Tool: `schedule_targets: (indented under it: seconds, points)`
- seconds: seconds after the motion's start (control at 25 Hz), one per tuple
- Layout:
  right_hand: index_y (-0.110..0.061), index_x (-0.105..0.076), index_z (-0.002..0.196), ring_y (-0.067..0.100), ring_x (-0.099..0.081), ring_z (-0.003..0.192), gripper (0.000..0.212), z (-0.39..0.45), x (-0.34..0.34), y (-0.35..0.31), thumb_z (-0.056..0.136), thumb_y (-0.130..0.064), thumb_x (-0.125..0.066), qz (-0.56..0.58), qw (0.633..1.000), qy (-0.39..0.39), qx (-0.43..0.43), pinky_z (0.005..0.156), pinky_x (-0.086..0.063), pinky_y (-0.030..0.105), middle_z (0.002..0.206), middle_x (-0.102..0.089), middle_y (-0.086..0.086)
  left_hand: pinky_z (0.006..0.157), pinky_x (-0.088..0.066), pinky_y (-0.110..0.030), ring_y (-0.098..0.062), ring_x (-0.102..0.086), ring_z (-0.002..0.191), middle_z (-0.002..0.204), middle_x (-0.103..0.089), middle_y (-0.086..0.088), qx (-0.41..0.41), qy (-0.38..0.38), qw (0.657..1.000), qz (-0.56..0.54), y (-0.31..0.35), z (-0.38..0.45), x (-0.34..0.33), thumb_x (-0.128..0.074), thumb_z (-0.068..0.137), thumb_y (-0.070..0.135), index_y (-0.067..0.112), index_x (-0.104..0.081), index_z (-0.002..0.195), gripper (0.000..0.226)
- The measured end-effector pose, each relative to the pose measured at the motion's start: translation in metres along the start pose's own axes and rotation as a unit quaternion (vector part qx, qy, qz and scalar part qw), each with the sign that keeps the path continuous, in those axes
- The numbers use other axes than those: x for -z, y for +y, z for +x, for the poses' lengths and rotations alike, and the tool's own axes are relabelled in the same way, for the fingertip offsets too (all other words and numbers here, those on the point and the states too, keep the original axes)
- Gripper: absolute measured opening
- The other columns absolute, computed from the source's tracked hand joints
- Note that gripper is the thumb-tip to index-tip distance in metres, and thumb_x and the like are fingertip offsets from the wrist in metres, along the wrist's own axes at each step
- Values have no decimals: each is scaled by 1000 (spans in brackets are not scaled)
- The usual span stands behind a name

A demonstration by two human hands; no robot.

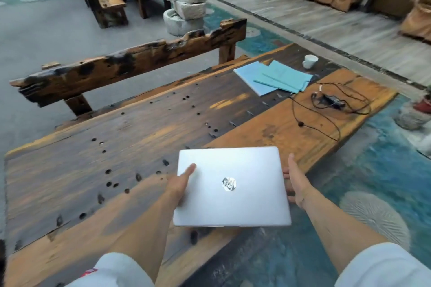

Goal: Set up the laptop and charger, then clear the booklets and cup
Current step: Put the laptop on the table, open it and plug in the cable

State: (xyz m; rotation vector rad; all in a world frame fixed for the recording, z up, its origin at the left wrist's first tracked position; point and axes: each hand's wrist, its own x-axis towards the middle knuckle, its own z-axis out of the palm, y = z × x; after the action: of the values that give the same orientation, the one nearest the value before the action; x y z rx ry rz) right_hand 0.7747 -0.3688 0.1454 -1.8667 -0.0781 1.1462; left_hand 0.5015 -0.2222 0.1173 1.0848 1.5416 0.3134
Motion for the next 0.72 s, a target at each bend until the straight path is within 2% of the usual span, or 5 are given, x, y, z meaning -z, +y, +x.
schedule_targets:
  seconds: [0.08, 0.2, 0.32, 0.48, 0.72]
  points:
    - [-15, -58, 119, 32, -59, 108, 85, 9, 38, 0, 80, -84, -27, 1, 1000, 6, -12, 103, -43, 54, 110, -65, 7, 92, -37, -37, -25, -58, 97, 113, -63, -4, 16, -59, 997, -38, 19, -12, -28, -40, 87, 74, 15, -61, 113, 68]
    - [-12, -59, 117, 31, -61, 99, 82, 15, 87, -7, 83, -81, -31, 45, 998, 2, -38, 93, -49, 50, 107, -64, 9, 88, -45, -44, -29, -64, 91, 99, -69, -12, 45, -103, 993, -31, 40, -18, -54, -24, 73, 91, 12, -67, 89, 91]
    - [-10, -57, 122, 31, -60, 99, 83, 16, 120, -11, 82, -80, -37, 59, 997, -14, -57, 82, -50, 45, 111, -63, 11, 85, -49, -49, -35, -65, 102, 113, -67, -18, 67, -151, 986, -31, 49, -5, -75, -20, 60, 99, 4, -65, 108, 115]
    - [-9, -57, 121, 29, -58, 96, 84, 32, 148, -15, 81, -81, -38, 70, 996, 8, -59, 82, -48, 43, 109, -62, 11, 86, -47, -51, -36, -63, 105, 115, -65, -18, 81, -191, 978, -25, 66, 5, -107, -16, 71, 93, 6, -55, 119, 107]
    - [-13, -59, 118, 29, -59, 93, 77, 76, 160, -42, 84, -78, -38, 64, 996, 22, -64, 77, -48, 40, 107, -63, 11, 93, -42, -56, -36, -59, 107, 118, -60, -16, 92, -204, 974, -28, 86, 46, -147, -20, 70, 93, 10, -48, 126, 104]
